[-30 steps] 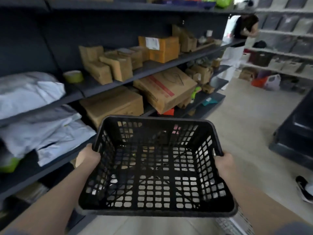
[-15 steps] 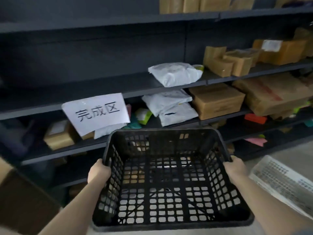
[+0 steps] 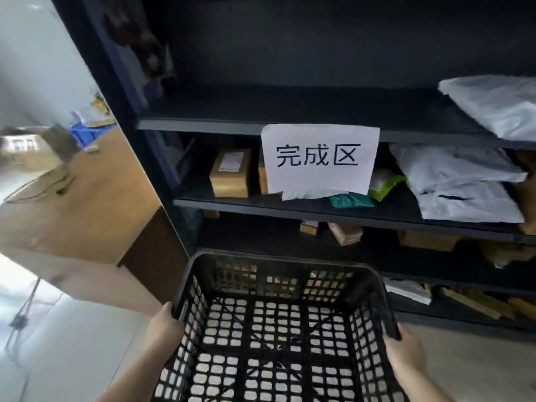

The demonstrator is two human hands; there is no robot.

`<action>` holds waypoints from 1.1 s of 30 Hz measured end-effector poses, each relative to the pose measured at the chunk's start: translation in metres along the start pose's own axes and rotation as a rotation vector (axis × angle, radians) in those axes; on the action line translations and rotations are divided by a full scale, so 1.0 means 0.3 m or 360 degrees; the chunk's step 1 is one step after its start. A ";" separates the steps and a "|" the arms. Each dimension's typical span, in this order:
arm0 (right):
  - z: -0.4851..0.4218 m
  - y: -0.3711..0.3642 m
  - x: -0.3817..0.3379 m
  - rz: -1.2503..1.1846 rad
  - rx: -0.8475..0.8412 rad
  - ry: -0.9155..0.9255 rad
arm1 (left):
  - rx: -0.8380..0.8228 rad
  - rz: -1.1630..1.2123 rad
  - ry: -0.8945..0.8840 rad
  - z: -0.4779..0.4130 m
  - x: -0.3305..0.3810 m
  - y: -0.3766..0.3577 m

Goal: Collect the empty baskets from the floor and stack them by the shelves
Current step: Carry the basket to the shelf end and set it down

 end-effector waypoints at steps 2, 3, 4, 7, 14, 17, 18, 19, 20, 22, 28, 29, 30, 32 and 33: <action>-0.021 -0.101 -0.026 0.0011 -0.0096 -0.0019 | 0.0030 0.0028 0.0058 -0.057 -0.044 -0.040; -0.031 -0.150 -0.032 0.0026 -0.0135 -0.0029 | 0.0050 0.0030 0.0091 -0.086 -0.065 -0.063; -0.039 -0.196 -0.032 0.0045 -0.0157 -0.0041 | 0.0069 0.0031 0.0128 -0.112 -0.086 -0.088; -0.057 -0.311 -0.031 0.0081 -0.0162 -0.0051 | 0.0079 -0.0012 0.0180 -0.181 -0.130 -0.172; -0.165 -0.613 0.057 0.0206 -0.0071 -0.0080 | 0.0067 -0.0180 0.0132 -0.364 -0.215 -0.444; -0.213 -0.764 0.144 0.0230 0.0032 -0.0038 | 0.0028 -0.0234 0.0102 -0.458 -0.272 -0.608; -0.229 -0.816 0.178 0.0222 0.0056 -0.0030 | 0.0008 -0.0247 0.0087 -0.488 -0.297 -0.666; -0.246 -0.872 0.216 0.0212 0.0074 -0.0031 | -0.0006 -0.0261 0.0073 -0.518 -0.327 -0.724; -0.267 -0.929 0.256 0.0196 0.0084 -0.0039 | -0.0009 -0.0262 0.0060 -0.548 -0.358 -0.782; -0.304 -1.043 0.340 0.0155 0.0073 -0.0063 | -0.0014 -0.0262 0.0049 -0.603 -0.422 -0.900; -0.394 -1.344 0.540 0.0118 0.0081 -0.0116 | -0.0052 -0.0269 0.0067 -0.734 -0.609 -1.220; -0.408 -1.385 0.562 0.0138 0.0085 -0.0109 | -0.0060 -0.0263 0.0081 -0.752 -0.635 -1.264; -0.421 -1.423 0.583 0.0142 0.0088 -0.0109 | -0.0072 -0.0247 0.0101 -0.766 -0.659 -1.305; -0.444 -1.492 0.617 0.0124 0.0095 -0.0112 | -0.0081 -0.0208 0.0137 -0.793 -0.704 -1.384; -0.453 -1.520 0.633 0.0134 0.0094 -0.0113 | -0.0080 -0.0199 0.0150 -0.803 -0.726 -1.418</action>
Point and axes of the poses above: each hand's wrist, its own z-axis away from the middle knuckle, its own y-axis out of the back of the hand, x = y × z, the point moved 3 cm from there along -z, towards the middle knuckle, and after that the axes turned 13 degrees about x, right-handed, at the moved point
